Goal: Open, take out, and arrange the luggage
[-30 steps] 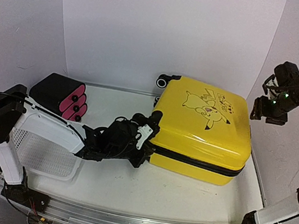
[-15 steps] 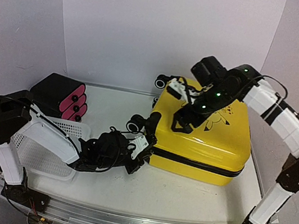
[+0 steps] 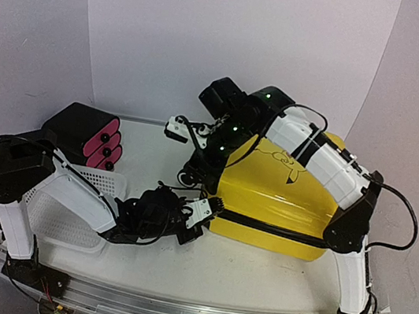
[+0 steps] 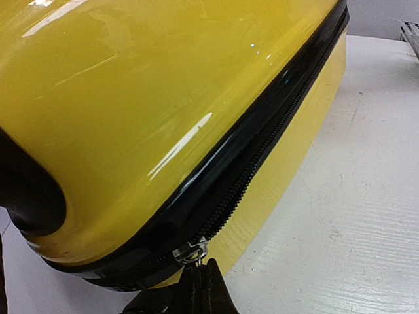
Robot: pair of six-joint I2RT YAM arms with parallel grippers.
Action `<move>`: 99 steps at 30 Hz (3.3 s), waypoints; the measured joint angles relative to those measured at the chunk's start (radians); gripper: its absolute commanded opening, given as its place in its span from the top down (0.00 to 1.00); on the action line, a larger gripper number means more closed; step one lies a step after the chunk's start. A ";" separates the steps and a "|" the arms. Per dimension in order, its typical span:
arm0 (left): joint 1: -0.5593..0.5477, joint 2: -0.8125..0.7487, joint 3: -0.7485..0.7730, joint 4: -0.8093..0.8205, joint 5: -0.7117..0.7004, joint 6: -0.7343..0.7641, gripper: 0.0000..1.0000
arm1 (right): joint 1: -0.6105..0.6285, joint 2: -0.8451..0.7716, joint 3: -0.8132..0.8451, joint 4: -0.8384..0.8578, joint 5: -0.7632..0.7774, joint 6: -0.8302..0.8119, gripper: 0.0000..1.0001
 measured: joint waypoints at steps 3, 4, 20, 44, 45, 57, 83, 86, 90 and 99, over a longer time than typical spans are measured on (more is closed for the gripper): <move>-0.001 0.006 0.000 0.011 -0.002 0.019 1.00 | 0.011 0.071 0.058 -0.016 0.026 -0.020 0.05; -0.001 0.006 0.000 0.013 -0.003 0.022 1.00 | 0.014 0.097 0.079 -0.021 0.042 -0.021 0.05; -0.008 0.007 0.000 0.019 -0.026 -0.026 1.00 | 0.047 0.234 0.183 -0.055 0.323 -0.074 0.66; 0.063 0.007 -0.127 0.227 0.048 -0.266 1.00 | 0.025 0.027 -0.229 0.307 0.242 0.023 1.00; 0.072 0.008 -0.135 0.246 0.055 -0.254 1.00 | 0.015 0.018 -0.236 0.308 0.204 0.024 1.00; 0.149 0.118 -0.135 0.492 0.129 -0.150 1.00 | -0.080 -0.075 -0.340 0.344 -0.056 -0.015 1.00; 0.286 0.238 -0.031 0.571 0.513 -0.279 1.00 | -0.136 -0.172 -0.457 0.254 -0.226 -0.154 1.00; 0.291 0.253 -0.005 0.565 0.544 -0.319 1.00 | -0.142 -0.198 -0.497 0.253 -0.238 -0.177 1.00; 0.291 0.267 0.023 0.549 0.580 -0.365 1.00 | -0.146 -0.237 -0.547 0.251 -0.256 -0.202 1.00; 0.293 0.281 0.111 0.436 0.534 -0.516 1.00 | -0.135 -0.303 -0.638 0.215 -0.272 -0.236 1.00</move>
